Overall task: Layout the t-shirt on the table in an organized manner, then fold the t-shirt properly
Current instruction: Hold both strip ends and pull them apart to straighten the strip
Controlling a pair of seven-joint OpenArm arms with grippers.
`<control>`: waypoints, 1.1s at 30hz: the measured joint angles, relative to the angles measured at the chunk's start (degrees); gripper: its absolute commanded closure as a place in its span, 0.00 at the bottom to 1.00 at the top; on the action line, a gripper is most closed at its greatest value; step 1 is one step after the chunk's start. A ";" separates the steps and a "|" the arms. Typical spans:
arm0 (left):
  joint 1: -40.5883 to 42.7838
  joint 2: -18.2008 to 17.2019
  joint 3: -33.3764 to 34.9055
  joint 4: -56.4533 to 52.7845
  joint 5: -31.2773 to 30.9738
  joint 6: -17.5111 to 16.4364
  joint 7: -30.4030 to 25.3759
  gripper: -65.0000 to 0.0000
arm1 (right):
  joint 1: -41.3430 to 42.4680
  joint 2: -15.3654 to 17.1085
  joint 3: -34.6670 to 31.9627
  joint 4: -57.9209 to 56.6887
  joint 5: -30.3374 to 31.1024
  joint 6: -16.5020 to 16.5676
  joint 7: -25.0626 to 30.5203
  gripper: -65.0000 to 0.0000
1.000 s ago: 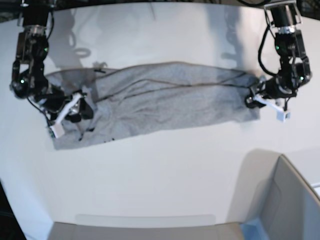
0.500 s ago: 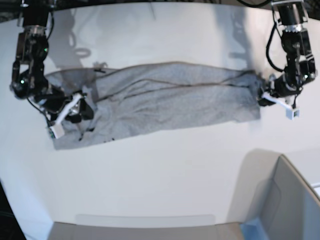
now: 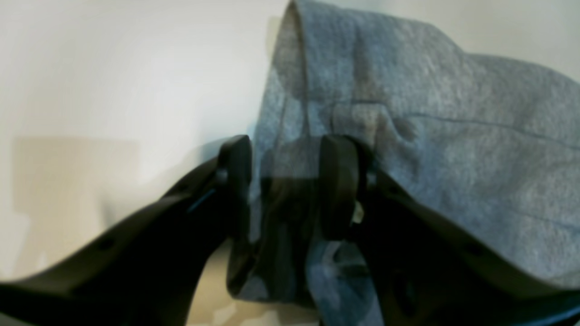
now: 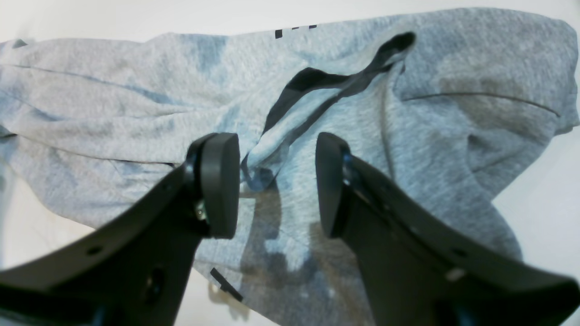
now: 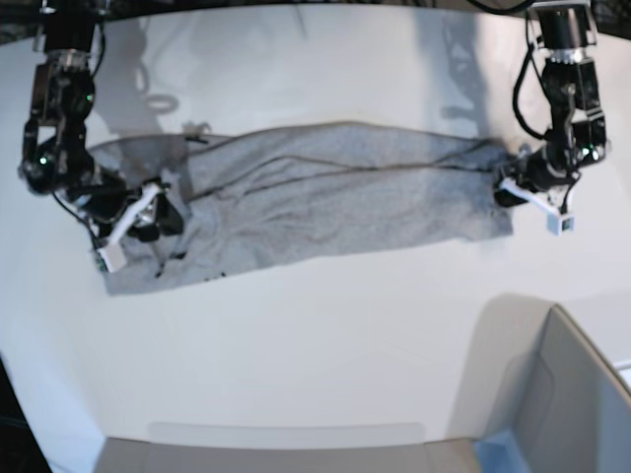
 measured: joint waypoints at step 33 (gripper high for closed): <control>-0.31 4.11 -3.28 0.17 -2.19 -0.33 1.84 1.00 | 0.07 -0.15 0.00 0.02 0.22 0.00 0.04 0.58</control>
